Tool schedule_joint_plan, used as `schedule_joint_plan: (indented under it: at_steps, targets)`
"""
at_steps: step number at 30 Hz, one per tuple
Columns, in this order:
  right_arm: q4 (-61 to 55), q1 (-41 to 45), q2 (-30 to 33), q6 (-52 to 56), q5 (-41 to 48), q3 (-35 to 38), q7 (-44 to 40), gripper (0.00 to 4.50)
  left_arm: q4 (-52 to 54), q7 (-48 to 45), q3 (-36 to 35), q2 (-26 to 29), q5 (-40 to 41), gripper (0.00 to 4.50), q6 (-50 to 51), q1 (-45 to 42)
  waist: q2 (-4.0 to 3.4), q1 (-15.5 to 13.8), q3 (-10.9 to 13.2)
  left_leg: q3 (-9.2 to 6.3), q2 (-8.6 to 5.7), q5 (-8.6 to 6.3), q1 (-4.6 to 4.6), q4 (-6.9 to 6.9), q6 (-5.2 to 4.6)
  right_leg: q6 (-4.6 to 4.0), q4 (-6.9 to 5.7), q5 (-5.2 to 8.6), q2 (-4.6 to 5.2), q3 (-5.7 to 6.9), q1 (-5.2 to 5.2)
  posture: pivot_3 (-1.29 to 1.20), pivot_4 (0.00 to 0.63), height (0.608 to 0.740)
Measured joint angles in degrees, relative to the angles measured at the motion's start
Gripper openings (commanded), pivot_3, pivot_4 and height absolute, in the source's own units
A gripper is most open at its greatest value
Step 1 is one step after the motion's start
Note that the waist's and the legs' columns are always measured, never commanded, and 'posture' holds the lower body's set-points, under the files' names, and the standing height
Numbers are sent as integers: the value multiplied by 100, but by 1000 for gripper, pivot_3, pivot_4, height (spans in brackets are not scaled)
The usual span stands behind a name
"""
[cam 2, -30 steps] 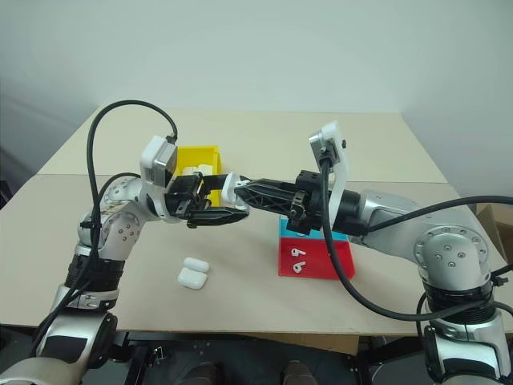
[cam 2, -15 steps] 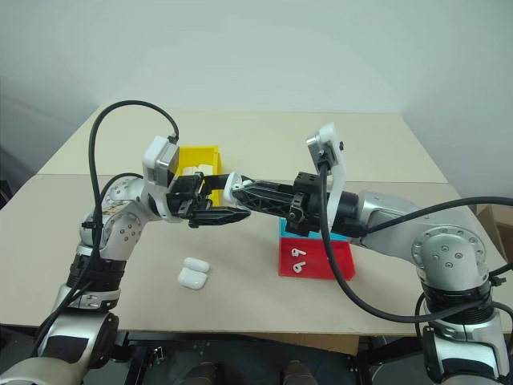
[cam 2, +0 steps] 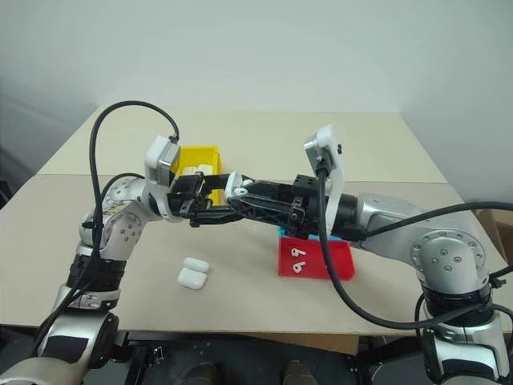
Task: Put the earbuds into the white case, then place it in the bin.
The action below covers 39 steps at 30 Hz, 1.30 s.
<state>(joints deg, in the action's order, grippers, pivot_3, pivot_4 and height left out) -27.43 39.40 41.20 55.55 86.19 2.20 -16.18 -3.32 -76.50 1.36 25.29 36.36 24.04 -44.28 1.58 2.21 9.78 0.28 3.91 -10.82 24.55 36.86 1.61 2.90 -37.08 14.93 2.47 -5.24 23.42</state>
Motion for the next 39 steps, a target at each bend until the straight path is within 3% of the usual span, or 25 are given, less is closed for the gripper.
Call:
schedule_joint_plan:
  at_steps: [23, 26, 33, 39]
  targets:
    - [-24, -196, 676, 151, 88, 290, -427, 3265, -16, -65, -7, -61, -22, 2817, -24, -2, 0, -9, 0, 0, 0, 0, 0, 0, 0, 0, 1, 0, 1, 0, 0, 0, 150, 740]
    - [13, -209, 834, 154, -35, 325, -636, 2651, -130, -65, 8, -112, -60, 2817, -52, -2, 0, -10, 0, 0, 0, 0, -1, 1, 0, 0, 0, 0, 0, 0, -1, 0, 150, 740]
    - [471, 309, 1166, 137, -1169, 216, -1477, 151, -296, 8, 285, -403, -453, 2817, -380, 35, 0, -3, 0, 1, 0, 0, -2, 2, 0, 0, 1, 0, 0, -1, 0, 0, 150, 740]
    - [759, 1176, 1208, 114, -2441, -529, -2331, 30, -357, 246, 675, -625, -900, 2817, -674, 185, 0, 1, 0, 2, -1, 0, -3, 3, 0, 0, -2, 0, 0, -3, 2, 0, 150, 740]
